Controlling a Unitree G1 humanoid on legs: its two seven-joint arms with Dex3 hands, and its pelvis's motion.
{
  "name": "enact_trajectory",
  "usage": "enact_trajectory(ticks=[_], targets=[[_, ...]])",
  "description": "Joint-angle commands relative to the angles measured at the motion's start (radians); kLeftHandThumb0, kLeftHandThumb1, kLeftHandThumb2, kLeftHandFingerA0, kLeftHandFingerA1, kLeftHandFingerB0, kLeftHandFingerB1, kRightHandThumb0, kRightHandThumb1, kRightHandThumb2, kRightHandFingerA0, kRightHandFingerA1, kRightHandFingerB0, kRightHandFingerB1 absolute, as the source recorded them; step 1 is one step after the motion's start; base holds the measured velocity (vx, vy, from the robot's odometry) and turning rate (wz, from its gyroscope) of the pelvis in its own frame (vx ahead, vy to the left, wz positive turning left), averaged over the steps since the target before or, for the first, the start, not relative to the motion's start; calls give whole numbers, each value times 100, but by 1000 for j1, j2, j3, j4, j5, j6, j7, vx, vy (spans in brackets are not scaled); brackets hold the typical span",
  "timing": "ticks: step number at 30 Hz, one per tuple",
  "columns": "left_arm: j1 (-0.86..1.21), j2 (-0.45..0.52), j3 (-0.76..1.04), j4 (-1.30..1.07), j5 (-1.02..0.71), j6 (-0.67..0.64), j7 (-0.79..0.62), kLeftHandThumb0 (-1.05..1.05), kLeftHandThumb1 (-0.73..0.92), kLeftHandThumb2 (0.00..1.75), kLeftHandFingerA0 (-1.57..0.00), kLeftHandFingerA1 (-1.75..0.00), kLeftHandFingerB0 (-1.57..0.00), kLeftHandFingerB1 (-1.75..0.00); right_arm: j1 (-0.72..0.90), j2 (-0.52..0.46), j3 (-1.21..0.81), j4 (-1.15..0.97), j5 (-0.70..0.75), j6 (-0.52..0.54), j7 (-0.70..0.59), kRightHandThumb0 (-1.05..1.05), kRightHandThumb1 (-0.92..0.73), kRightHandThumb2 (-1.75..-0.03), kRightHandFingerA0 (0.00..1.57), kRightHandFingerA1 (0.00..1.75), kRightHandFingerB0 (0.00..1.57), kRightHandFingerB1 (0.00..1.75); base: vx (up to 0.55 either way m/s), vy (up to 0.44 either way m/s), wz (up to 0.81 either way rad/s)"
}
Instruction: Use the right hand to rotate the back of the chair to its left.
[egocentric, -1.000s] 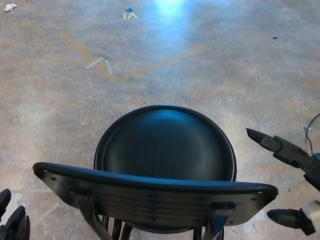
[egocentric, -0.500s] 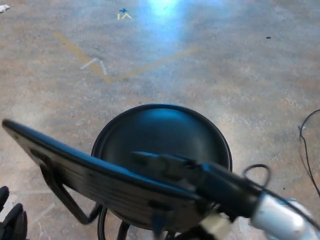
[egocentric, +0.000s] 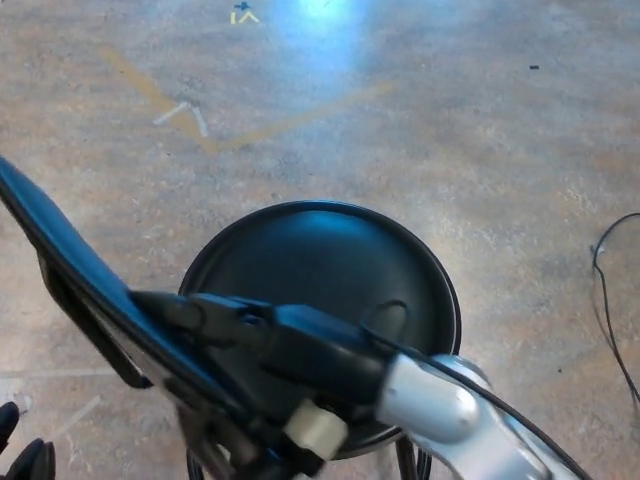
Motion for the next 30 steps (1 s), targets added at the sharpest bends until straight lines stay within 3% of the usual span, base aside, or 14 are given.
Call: enact_trajectory(ticks=[1,2,3,4,5,6,9,10,12,13,17,18,20,30], targets=[[12,12,-7,13,11,21,27,-81,60,58,-29,-45,-36,-38,-146,147,41,83,-38,-32,-58,-77,-44,-92,0,51,5,24,0,0,0],[13,14,-7,13,9,23,25,-81,60,58,-29,-45,-36,-38,-161,164,41,100,-33,-30,-59,-77,-44,-92,0,51,5,24,0,0,0],[13,17,-4,14,5,28,20,-81,60,59,-29,-45,-36,-37,-186,187,40,120,-35,-18,-63,-96,-52,-59,0,60,0,38,0,0,0],[14,17,-3,15,3,30,18,-75,61,59,-28,-46,-36,-38,-209,205,39,134,-38,-4,-63,-76,-43,-91,0,49,3,26,0,0,0],[16,16,-2,17,2,29,18,-75,61,59,-28,-46,-36,-38,-226,216,39,142,-40,6,-60,-76,-43,-91,0,49,3,26,0,0,0],[17,15,-2,18,1,33,19,-79,59,59,-25,-47,-38,-38,-273,244,35,177,-47,17,-73,-99,-55,-60,0,62,0,42,0,0,0],[19,14,-3,21,2,44,19,-83,57,58,-27,-45,-37,-38,-405,310,20,282,-54,47,-107,-96,-58,-60,1,56,0,43,0,0,0],[20,12,-6,21,5,44,19,-86,44,89,-21,-51,-30,-47,-468,332,7,339,-49,51,-122,-94,-60,-58,3,52,0,39,0,0,0],[20,9,-7,20,6,44,19,-86,58,59,-28,-46,-37,-38,-504,339,3,381,-43,37,-143,-92,-61,-58,4,50,1,37,0,0,0],[20,7,-7,21,6,45,17,-85,58,58,-29,-46,-38,-38,-522,341,-1,404,-42,23,-156,-85,-52,-93,2,48,12,21,0,0,0],[19,3,-10,25,8,45,19,-86,58,59,-30,-46,-38,-38,-562,335,-12,473,-31,-33,-195,-85,-54,-92,7,44,13,13,0,0,0],[17,4,-10,25,8,46,20,-86,58,58,-30,-46,-38,-38,-566,331,-15,481,-26,-43,-196,-85,-66,-61,9,37,3,28,0,0,0],[17,5,-9,24,7,45,20,-86,59,59,-30,-46,-38,-39,-557,321,-14,484,-20,-61,-199,-85,-55,-92,10,38,10,11,0,0,0],[25,9,-14,26,11,50,23,-86,58,59,-30,-46,-38,-38,-482,258,-10,454,-3,-96,-193,-87,-56,-92,10,28,9,9,0,0,0]])
